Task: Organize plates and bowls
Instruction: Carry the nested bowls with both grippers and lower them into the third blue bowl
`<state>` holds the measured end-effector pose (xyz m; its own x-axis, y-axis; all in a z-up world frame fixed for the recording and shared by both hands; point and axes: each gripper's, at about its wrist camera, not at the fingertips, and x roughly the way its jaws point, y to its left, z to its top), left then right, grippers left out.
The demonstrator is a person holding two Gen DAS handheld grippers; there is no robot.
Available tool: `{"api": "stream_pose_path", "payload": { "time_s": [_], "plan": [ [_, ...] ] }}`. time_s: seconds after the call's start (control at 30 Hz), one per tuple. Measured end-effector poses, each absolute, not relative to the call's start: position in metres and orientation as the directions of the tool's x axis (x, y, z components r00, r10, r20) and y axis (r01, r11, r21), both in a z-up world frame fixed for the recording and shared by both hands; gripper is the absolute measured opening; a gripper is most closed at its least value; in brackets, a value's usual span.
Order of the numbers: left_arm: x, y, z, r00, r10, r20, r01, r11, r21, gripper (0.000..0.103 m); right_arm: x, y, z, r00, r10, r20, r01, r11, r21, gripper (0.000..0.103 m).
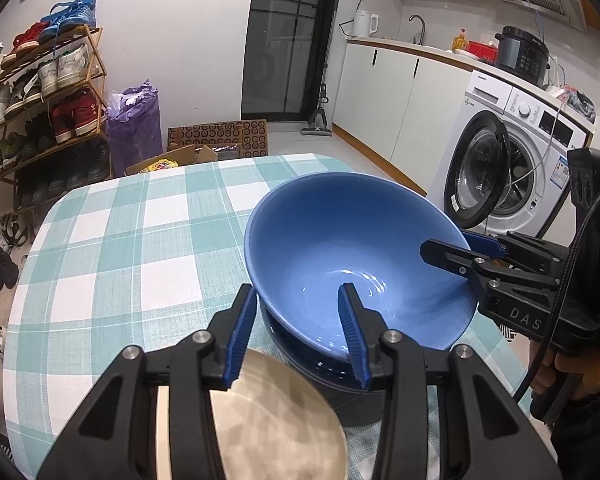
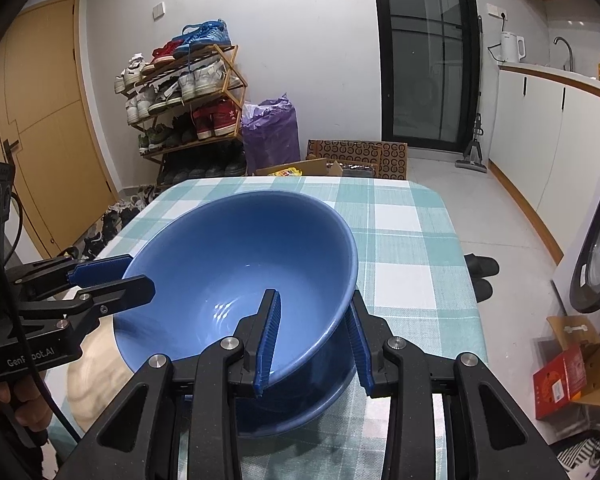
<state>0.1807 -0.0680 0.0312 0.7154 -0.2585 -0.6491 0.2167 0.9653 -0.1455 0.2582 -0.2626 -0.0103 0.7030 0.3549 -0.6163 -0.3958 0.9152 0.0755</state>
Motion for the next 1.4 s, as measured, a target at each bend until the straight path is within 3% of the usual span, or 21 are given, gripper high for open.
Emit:
{"api": "stream_pose_path", "payload": {
  "time_s": [1.4],
  "plan": [
    [0.185,-0.080,0.013,0.649,-0.240,-0.722,0.236,0.966,-0.108,0.041,0.247,-0.267,-0.032,0.689,0.287,-0.665,-0.372,0.928,0.015,0.034]
  ]
}}
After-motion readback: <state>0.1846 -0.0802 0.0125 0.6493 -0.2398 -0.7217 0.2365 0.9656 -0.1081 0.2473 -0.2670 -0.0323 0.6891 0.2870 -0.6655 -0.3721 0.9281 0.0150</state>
